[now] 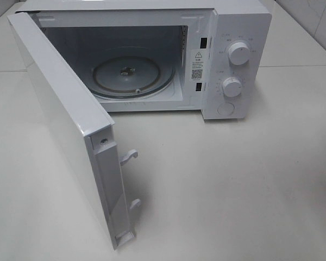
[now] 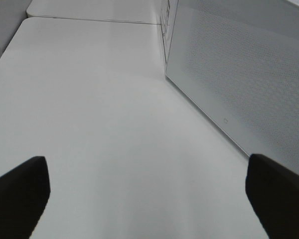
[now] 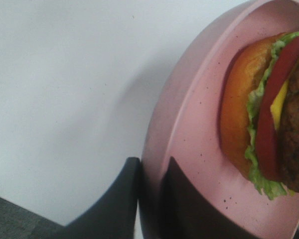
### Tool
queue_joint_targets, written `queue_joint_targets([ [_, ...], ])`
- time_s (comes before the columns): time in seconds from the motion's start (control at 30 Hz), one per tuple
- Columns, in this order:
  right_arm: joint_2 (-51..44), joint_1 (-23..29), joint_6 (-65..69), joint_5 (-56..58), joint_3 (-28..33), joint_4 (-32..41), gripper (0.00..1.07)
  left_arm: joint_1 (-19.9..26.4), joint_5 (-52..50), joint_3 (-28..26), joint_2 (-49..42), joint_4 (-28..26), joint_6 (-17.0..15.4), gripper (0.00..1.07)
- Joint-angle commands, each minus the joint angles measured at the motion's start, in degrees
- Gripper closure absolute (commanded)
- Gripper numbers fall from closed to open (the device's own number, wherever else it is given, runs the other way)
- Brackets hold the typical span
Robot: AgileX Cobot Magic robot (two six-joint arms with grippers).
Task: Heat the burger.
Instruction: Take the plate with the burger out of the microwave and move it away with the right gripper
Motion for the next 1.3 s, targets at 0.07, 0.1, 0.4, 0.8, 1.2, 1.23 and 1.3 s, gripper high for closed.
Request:
queue_joint_targets([
  [0.07, 2.23, -0.11, 6.25, 0.97, -0.69, -5.39, 1.04, 0.11, 0.06, -0.06, -0.69, 0.11, 0.11, 0.07],
  [0.1, 2.92, -0.11, 6.99, 1.15, -0.69, -5.39, 1.04, 0.11, 0.06, -0.06, -0.69, 0.11, 0.11, 0.07],
  [0.4, 9.97, -0.11, 17.59, 4.18, -0.69, -5.39, 1.04, 0.11, 0.06, -0.06, -0.69, 0.11, 0.11, 0.07],
  [0.8, 22.8, -0.29, 38.16, 3.21, -2.64, -9.28, 1.04, 0.11, 0.06, -0.06, -0.69, 0.11, 0.11, 0.07],
  [1.2, 33.8, -0.4, 45.49, 2.46, -6.07, -13.35, 1.04, 0.11, 0.06, -0.06, -0.69, 0.11, 0.11, 0.07],
  [1.23, 35.52, -1.89, 46.7, 0.11, -6.07, -13.46, 1.04, 0.11, 0.06, -0.06, -0.69, 0.11, 0.11, 0.07],
  [1.3, 36.96, -3.55, 47.5, -1.66, -6.07, -13.58, 1.04, 0.11, 0.06, -0.06, -0.69, 0.11, 0.11, 0.07],
])
